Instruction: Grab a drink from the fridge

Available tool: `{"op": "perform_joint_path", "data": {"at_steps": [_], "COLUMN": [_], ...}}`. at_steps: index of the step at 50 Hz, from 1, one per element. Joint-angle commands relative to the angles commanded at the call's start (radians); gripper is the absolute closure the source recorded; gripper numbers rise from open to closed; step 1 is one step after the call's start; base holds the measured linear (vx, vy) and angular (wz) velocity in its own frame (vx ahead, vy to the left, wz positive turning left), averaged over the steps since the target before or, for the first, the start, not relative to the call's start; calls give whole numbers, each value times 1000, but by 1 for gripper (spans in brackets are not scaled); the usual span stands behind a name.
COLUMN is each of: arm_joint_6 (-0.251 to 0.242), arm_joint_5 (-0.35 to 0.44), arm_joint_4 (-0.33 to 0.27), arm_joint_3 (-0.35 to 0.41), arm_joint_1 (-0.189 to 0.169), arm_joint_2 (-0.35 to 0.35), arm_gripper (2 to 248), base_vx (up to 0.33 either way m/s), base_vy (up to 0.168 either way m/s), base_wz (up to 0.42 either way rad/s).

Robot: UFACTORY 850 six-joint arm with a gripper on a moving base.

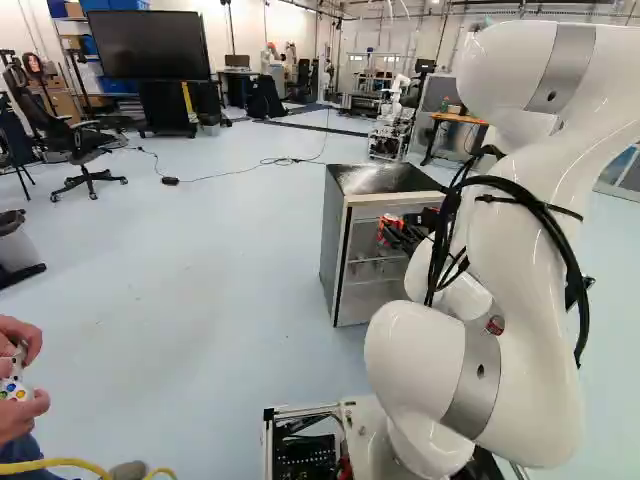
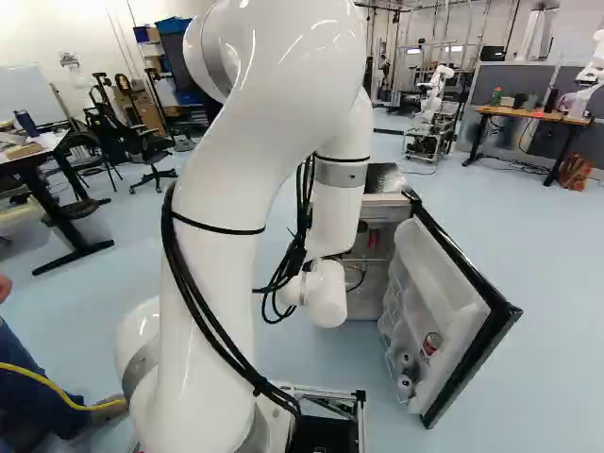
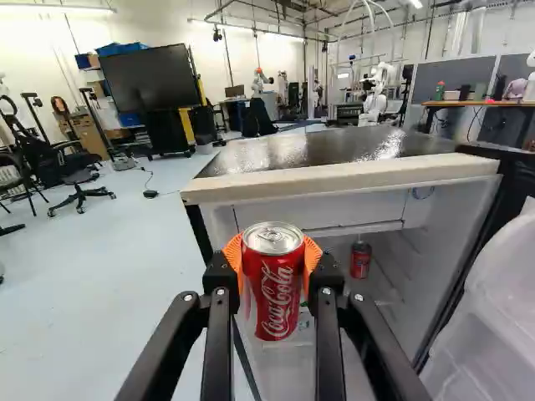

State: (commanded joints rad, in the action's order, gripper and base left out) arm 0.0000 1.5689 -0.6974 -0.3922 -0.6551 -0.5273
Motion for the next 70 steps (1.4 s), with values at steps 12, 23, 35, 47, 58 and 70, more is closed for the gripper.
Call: {"op": "perform_joint_path", "data": {"at_steps": [12, 23, 35, 47, 58, 70], "arm_joint_6": [0, 0, 0, 0, 0, 0], "arm_joint_5": [-2, -9, -19, -28, -44, -72], "arm_joint_4": [0, 0, 0, 0, 0, 0], "arm_joint_3": [-15, -24, -20, -14, -18, -32], "arm_joint_1": [11, 16, 16, 16, 20, 27], "arm_joint_2": [25, 50, 87, 125, 153, 176], "arm_gripper": [158, 158, 158, 158, 158, 158], "base_vx": [0, 0, 0, 0, 0, 0], "base_vy": [0, 0, 0, 0, 0, 0], "base_wz": [0, 0, 0, 0, 0, 0]}}
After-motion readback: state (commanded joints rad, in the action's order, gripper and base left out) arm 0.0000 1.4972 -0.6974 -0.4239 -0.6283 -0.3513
